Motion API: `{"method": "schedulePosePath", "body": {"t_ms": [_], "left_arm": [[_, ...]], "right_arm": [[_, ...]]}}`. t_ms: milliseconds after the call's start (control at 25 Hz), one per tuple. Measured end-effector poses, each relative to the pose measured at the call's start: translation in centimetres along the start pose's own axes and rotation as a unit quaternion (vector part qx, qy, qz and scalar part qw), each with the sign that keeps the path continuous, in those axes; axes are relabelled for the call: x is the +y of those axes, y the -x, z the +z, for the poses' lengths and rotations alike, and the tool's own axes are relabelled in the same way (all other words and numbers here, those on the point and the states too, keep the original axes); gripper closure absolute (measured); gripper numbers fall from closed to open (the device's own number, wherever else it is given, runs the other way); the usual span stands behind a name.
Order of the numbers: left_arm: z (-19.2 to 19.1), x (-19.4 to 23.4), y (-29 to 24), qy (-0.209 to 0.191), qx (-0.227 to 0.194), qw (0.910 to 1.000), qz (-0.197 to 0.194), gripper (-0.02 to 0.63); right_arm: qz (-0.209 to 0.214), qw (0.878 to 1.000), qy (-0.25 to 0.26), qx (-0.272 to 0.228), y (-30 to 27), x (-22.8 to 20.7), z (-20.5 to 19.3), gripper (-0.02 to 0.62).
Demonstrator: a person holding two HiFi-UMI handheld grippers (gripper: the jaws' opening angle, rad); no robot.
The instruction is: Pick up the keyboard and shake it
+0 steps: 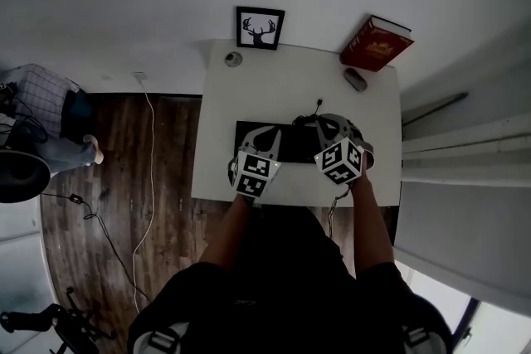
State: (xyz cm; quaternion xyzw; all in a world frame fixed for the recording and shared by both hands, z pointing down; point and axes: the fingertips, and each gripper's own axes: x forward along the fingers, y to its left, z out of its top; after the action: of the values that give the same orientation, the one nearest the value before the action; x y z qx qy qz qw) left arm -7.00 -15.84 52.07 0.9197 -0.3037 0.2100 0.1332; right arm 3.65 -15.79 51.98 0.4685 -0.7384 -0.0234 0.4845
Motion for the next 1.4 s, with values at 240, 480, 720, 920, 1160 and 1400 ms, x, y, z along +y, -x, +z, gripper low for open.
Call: {"method": "schedulePosePath", "body": {"t_ms": [240, 480, 720, 920, 1160, 1400], "left_arm": [[-2.7, -2.4, 2.1, 0.038, -0.011, 0.9992, 0.002, 0.603], [-3.5, -5.3, 3.7, 0.021, -0.002, 0.9997, 0.013, 0.603], [-0.4, -10.7, 3.9, 0.003, -0.052, 0.9967, 0.062, 0.603], [2.7, -21.5, 2.7, -0.045, -0.099, 0.9930, 0.046, 0.603], [2.9, -33.8, 1.4, -0.081, -0.107, 0.9908, -0.020, 0.603], [4.4, -38.9, 2.0, -0.123, -0.111, 0.9857, -0.030, 0.603]], "right_arm": [[0.014, 1.000, -0.005, -0.006, 0.5, 5.0, 0.6, 0.574], [-0.019, 0.983, -0.151, -0.101, 4.0, 6.9, 1.1, 0.574], [-0.048, 0.950, -0.237, -0.198, 11.9, 4.3, -4.0, 0.575], [-0.106, 0.942, -0.213, -0.237, 21.1, 2.0, -9.8, 0.574], [-0.135, 0.921, -0.250, -0.266, 28.5, 1.0, -16.5, 0.574], [-0.144, 0.902, -0.285, -0.290, 31.6, 2.0, -19.6, 0.575]]}}
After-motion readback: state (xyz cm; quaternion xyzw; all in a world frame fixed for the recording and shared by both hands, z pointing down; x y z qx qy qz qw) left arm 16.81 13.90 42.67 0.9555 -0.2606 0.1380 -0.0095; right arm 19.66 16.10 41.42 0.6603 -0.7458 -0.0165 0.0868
